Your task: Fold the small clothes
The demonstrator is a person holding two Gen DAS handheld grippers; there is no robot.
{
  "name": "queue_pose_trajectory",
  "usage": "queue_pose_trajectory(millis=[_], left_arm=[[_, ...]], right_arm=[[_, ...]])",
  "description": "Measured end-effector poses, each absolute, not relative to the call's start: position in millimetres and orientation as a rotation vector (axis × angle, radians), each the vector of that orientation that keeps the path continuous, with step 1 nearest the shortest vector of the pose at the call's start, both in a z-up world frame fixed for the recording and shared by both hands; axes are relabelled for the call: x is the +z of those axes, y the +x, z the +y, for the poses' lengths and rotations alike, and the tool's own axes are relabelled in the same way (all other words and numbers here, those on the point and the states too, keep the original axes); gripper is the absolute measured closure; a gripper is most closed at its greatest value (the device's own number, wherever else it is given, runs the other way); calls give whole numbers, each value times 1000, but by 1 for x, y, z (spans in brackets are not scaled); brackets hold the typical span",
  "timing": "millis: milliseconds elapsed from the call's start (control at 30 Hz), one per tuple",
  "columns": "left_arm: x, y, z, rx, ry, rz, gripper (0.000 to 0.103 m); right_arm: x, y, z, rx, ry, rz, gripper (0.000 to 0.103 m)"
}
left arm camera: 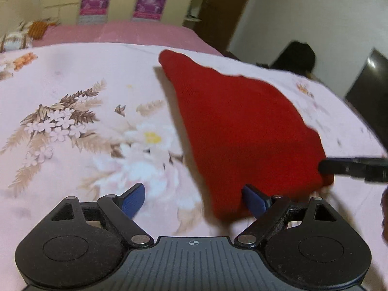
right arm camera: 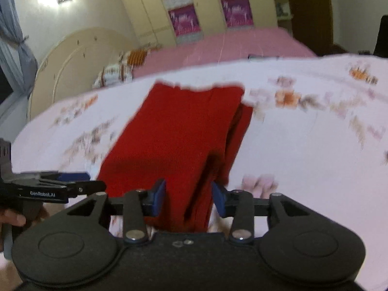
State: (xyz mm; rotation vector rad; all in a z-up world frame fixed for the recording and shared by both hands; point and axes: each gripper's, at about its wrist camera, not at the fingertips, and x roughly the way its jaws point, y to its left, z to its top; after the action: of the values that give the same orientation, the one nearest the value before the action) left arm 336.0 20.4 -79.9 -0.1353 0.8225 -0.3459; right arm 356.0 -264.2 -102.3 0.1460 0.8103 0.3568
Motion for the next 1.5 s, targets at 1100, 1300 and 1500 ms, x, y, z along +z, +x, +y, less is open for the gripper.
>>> queue_pose_trajectory(millis=[1100,1300,1500], left_arm=[[-53,296,30,-145,-157,651,16],[-81,309,-11,-154,33,834,16],[-40,328,-2,-184,-127,654,16]], right_arm=[[-103,334,-294,263,429,692,84],[-132,345,-245,296,37,814,90],[-89,346,-254,317,82,635,84]])
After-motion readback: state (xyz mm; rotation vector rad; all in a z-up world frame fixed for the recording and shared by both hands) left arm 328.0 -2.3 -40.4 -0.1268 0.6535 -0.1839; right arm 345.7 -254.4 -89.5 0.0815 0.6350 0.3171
